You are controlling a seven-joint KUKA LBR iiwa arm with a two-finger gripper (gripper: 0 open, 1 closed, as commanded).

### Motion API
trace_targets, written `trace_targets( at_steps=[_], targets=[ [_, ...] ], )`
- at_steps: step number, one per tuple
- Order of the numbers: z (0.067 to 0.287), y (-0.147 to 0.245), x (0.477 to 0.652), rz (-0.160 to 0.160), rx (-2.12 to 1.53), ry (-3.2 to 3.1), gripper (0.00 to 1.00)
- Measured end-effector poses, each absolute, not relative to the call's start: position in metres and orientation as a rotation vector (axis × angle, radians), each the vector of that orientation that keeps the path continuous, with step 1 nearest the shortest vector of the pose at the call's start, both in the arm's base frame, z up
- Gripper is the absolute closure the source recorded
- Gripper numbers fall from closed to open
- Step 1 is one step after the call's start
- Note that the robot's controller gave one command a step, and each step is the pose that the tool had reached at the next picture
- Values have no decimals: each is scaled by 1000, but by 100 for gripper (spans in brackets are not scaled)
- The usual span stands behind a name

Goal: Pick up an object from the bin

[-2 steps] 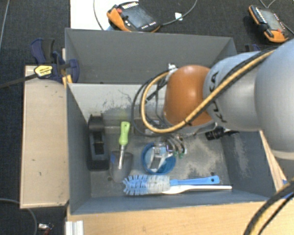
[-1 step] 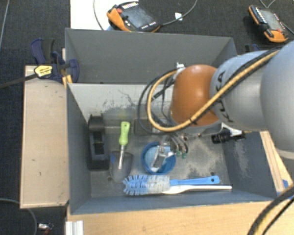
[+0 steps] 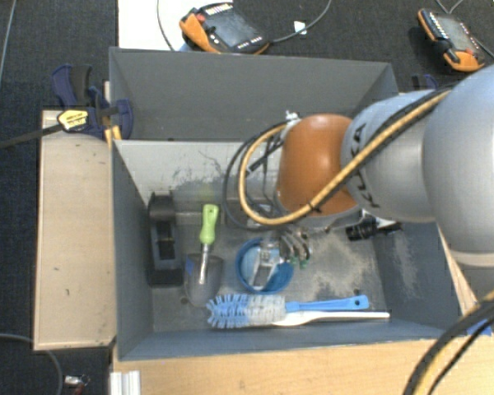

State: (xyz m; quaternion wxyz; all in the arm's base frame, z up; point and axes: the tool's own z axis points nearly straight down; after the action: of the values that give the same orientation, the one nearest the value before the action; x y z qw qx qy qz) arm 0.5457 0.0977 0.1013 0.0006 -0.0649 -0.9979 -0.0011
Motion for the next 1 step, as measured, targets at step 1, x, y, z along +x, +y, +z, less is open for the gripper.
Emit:
trace_targets(
  at_steps=[1],
  targets=[
    [117, 108, 558, -5, -281, -3141, 100]
  ],
)
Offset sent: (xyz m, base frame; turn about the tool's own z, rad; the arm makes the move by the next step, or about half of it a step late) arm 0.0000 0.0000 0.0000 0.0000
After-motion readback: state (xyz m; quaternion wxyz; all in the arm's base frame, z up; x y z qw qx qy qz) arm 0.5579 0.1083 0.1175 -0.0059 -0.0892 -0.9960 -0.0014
